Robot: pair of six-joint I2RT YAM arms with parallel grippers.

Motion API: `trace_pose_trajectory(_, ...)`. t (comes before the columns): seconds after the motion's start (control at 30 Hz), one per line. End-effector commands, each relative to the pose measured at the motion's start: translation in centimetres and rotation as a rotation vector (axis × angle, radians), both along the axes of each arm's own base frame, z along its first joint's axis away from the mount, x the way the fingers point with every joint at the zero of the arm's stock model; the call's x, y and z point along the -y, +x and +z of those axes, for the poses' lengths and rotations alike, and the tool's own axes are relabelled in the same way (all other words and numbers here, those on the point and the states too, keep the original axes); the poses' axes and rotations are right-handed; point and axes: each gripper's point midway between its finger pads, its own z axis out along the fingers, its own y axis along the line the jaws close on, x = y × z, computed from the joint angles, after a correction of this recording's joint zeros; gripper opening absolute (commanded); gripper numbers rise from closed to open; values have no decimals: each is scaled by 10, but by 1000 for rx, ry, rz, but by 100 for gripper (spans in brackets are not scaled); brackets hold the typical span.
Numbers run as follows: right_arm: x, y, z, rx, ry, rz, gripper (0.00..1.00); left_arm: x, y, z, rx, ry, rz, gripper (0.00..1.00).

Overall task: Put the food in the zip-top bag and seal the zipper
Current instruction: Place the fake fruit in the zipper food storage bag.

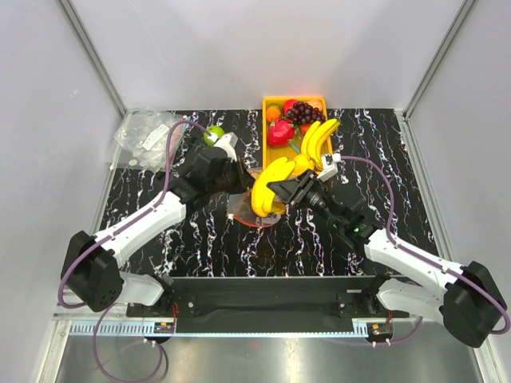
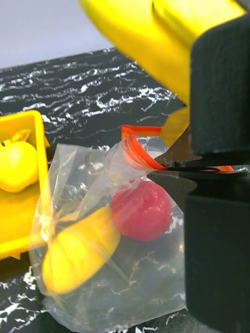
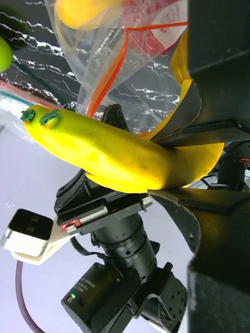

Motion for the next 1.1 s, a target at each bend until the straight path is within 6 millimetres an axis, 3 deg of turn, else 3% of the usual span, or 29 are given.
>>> trace_pose_trajectory(0.0, -4, -6, 37, 76, 141, 30, 17, 12, 3, 55, 79, -111, -19, 0)
trace_pose_trajectory(0.23, 0, -1, 41, 180, 177, -10, 20, 27, -3, 94, 89, -201, -52, 0)
trace_pose_trajectory(0.4, 9, 10, 31, 242, 184, -94, 18, 33, -14, 116, 81, -318, -60, 0)
trace_pose_trajectory(0.67, 0, 16, 13, 199, 201, -83, 15, 37, -18, 114, 68, -373, -65, 0)
trace_pose_trajectory(0.73, -12, 16, 9, 160, 110, -30, 14, 34, -14, 104, 63, -327, -51, 0)
trace_pose_trajectory(0.83, -19, 8, 24, 189, 29, 33, 15, 29, -7, 81, 78, -230, -35, 0)
trace_pose_trajectory(1.0, 15, 6, 48, 242, 149, -104, 13, 29, -6, 45, 52, -192, -46, 0)
trace_pose_trajectory(1.07, 26, 0, 54, 217, 240, -127, 9, 30, -8, 20, 24, -173, -52, 0)
